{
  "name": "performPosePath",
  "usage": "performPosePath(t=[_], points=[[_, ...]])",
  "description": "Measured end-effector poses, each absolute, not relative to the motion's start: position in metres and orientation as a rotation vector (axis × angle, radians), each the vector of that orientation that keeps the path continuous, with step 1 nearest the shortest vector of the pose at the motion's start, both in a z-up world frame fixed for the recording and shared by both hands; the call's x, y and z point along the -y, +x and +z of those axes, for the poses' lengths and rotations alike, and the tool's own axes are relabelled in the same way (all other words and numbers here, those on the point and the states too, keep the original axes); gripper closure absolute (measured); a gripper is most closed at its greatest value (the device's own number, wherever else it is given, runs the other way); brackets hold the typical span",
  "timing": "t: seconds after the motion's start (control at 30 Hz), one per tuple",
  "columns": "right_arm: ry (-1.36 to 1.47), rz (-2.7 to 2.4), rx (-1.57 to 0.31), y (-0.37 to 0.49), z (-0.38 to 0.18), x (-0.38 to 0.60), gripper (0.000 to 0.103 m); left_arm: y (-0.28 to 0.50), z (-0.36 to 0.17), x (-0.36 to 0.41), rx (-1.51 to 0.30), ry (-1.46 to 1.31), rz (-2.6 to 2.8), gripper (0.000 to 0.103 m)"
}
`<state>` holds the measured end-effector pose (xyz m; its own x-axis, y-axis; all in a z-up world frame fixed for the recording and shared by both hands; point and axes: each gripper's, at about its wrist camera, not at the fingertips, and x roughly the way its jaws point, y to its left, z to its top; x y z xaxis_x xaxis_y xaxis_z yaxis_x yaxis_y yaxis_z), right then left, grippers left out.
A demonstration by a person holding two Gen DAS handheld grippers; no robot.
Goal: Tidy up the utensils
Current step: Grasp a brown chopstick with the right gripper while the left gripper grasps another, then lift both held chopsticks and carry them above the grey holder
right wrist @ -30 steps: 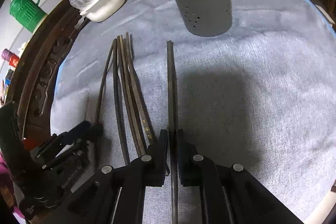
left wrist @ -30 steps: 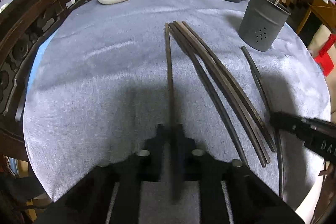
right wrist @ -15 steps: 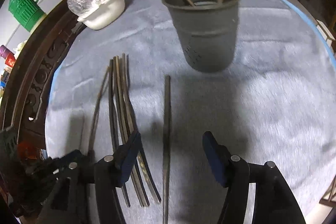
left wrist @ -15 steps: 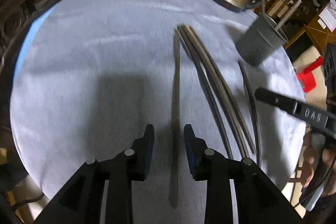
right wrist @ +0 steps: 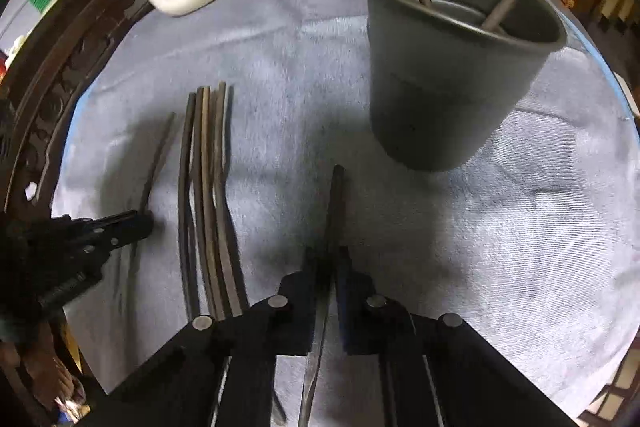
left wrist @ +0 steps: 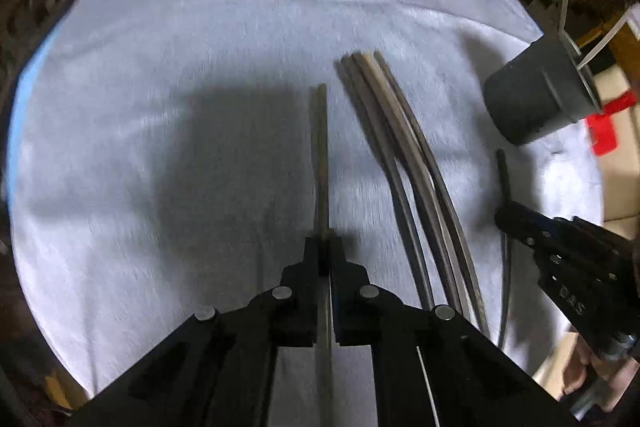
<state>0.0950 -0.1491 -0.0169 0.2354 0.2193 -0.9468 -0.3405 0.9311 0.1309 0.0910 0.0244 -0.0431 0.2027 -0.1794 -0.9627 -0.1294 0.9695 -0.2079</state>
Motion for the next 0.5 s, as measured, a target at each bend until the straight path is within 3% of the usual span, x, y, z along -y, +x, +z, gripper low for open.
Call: performPosePath(t=[0.2,0.33,0.43,0.5], points=[[-0.108,0.403,-1.316,0.097,-0.018,0.156,0.092,0.068,-0.042,-0.038,-1.409,-0.365,-0.045,0.095],[-0.105,0.395,-1.339,0.109,-0.020,0.152,0.091,0.084,-0.038,-0.037,-1.425,-0.345,-0.044,0.070],[-0.117,0.397,-1.349,0.112,-0.020,0.150,0.091,0.095,-0.035,-0.029,-1.425,-0.268,-0.024,0.074],[-0.129,0.404,-1.355,0.112,-0.020,0.148,0.092,0.095,-0.037,-0.026,-1.437,-0.223,-0.020,0.098]])
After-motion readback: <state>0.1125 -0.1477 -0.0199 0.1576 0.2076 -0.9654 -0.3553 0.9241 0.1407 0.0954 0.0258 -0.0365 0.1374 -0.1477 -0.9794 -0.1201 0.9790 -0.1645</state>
